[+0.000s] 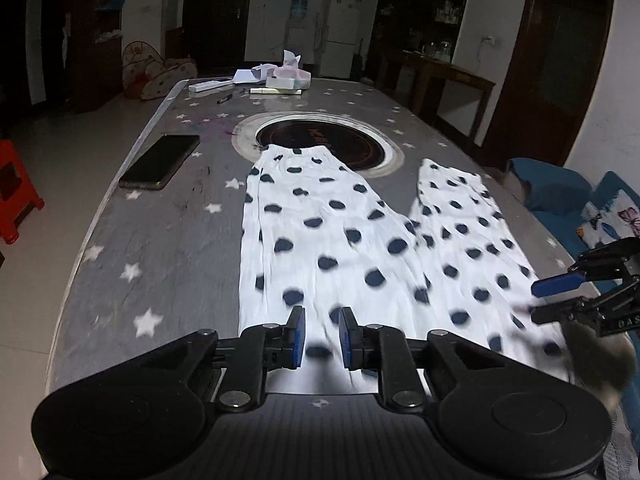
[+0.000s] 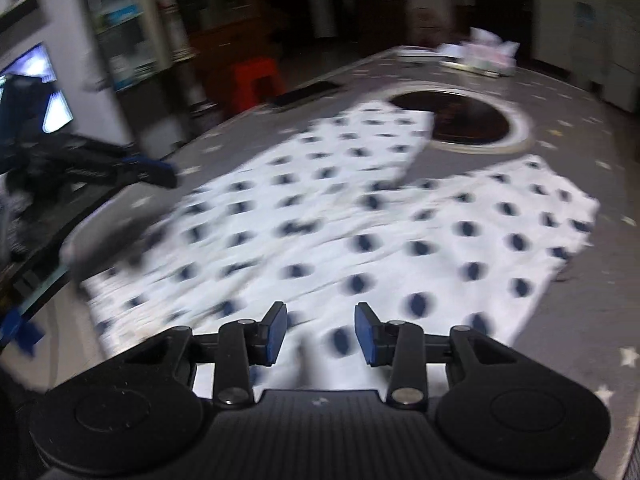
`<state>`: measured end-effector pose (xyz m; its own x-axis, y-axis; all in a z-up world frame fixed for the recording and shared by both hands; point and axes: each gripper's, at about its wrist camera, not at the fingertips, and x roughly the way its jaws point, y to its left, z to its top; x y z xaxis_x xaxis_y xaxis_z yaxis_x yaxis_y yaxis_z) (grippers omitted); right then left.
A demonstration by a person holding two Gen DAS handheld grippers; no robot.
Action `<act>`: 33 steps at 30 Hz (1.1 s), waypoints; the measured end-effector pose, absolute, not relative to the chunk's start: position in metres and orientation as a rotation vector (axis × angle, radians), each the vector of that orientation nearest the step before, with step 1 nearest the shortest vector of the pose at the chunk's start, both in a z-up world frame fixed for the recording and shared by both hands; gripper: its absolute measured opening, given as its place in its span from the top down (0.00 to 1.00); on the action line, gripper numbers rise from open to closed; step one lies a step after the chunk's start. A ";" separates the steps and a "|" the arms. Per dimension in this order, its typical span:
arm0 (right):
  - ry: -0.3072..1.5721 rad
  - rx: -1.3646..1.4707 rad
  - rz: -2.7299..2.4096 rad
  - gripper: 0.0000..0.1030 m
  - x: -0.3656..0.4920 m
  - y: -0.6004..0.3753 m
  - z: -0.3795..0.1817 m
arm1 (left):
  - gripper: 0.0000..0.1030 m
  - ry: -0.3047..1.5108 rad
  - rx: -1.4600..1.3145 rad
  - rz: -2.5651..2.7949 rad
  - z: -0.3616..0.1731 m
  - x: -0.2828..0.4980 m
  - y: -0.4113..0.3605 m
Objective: Fold clothes
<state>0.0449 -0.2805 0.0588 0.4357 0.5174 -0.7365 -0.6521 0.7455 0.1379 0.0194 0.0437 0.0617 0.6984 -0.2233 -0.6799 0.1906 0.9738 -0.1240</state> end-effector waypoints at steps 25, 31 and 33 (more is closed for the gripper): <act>0.808 -0.075 0.256 0.63 0.243 -0.344 0.010 | 0.83 0.800 -0.097 -0.085 0.005 0.190 0.031; 0.790 -0.083 0.253 0.63 0.257 -0.341 0.012 | 0.83 0.769 -0.147 -0.083 0.014 0.228 0.034; 0.793 -0.091 0.263 0.63 0.260 -0.338 0.011 | 0.83 0.756 -0.133 -0.095 0.015 0.244 0.028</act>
<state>0.2596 -0.3381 0.0113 0.6709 0.1990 -0.7143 -0.2672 0.9635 0.0175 0.2439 0.0276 0.0154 0.7240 -0.1339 -0.6767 0.0382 0.9872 -0.1546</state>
